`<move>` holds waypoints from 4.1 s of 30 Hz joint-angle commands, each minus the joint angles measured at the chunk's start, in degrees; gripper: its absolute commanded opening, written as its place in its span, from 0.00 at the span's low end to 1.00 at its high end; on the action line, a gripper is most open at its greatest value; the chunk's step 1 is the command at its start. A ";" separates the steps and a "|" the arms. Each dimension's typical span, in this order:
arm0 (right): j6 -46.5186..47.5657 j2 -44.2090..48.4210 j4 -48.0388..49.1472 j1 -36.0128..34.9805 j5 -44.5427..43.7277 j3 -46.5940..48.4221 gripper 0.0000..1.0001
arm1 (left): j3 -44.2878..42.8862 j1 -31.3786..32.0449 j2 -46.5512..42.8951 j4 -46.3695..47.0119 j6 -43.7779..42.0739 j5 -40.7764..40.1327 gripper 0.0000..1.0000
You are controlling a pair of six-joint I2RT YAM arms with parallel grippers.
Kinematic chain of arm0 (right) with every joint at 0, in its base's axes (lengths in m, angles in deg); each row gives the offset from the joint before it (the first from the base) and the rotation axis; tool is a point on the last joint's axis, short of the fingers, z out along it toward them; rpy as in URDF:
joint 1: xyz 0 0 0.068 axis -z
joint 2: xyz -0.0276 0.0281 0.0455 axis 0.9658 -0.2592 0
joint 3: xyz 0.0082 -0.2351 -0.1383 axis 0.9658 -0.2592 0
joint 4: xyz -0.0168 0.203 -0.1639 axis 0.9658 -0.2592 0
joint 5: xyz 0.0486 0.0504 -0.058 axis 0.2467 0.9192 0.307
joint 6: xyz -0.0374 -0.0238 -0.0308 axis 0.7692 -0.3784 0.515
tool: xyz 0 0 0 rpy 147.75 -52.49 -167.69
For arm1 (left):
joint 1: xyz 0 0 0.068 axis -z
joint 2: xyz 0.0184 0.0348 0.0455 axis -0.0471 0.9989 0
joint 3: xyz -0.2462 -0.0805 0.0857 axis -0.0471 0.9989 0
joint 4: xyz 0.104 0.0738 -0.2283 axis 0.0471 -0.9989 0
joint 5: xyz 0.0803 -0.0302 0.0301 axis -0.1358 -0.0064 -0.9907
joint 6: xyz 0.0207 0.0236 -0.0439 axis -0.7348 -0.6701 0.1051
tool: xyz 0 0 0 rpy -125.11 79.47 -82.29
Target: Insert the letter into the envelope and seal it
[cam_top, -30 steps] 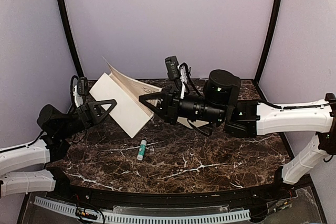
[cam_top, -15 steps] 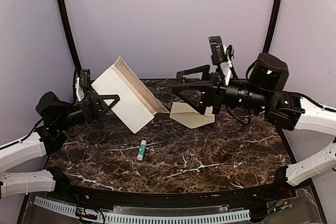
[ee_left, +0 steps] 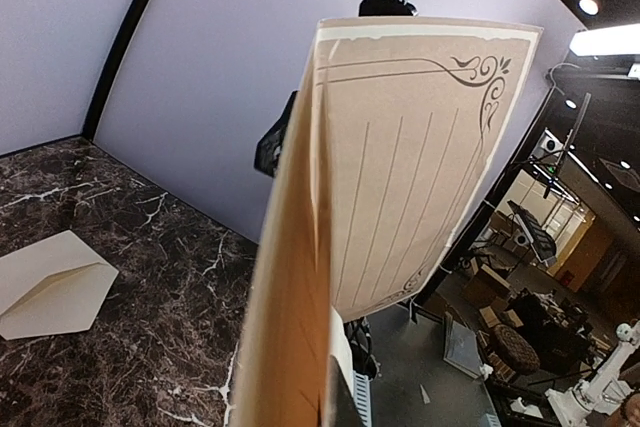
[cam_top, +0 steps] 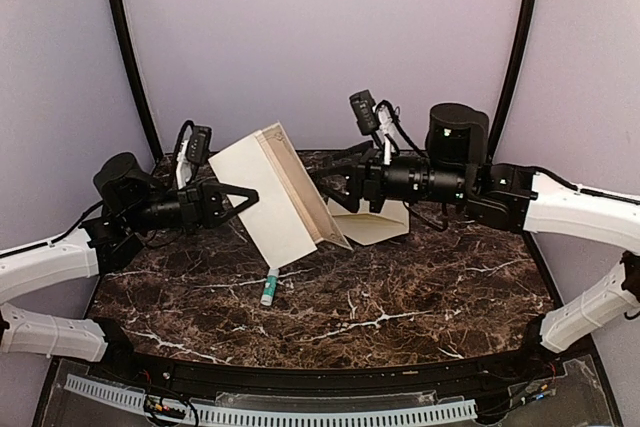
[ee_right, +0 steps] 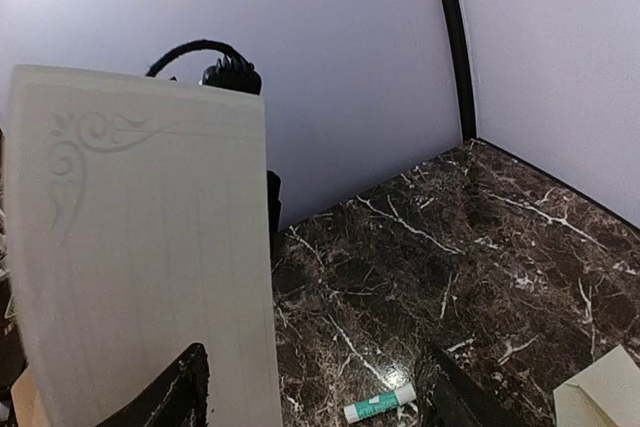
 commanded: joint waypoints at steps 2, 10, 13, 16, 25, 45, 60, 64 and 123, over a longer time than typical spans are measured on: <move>0.41 -4.46 -1.96 0.33 9.05 4.47 0.67 | -3.61 3.02 2.66 -2.09 -3.65 0.57 0.00; -0.63 -5.55 1.13 0.31 15.13 2.37 0.62 | -6.46 4.98 6.05 -4.79 -5.55 -2.81 0.00; -0.73 -5.76 1.21 0.28 14.70 1.94 0.57 | -6.73 5.06 6.75 -4.29 -5.04 -3.04 0.00; -0.90 -6.79 1.38 0.30 14.74 1.49 0.51 | -6.73 5.25 7.14 -3.01 -4.27 -2.42 0.00; -1.22 -7.84 2.81 0.29 16.93 0.39 0.51 | -7.90 6.47 7.48 -3.76 -5.10 -1.54 0.00; 1.43 -6.94 3.13 0.30 21.51 -1.41 0.51 | -9.78 7.50 8.54 -3.76 -4.96 3.78 0.00; 0.26 -4.52 4.72 0.36 23.65 -5.04 0.00 | -9.99 8.69 5.44 -8.46 -7.83 -0.33 0.24; 1.81 -3.26 -0.34 0.58 22.49 -4.39 0.00 | -11.24 8.69 1.06 -17.59 -12.59 -5.33 0.57; 15.81 -1.83 -16.07 -4.47 -6.19 2.88 0.86 | -20.26 11.89 3.19 -26.23 -20.13 -17.95 0.00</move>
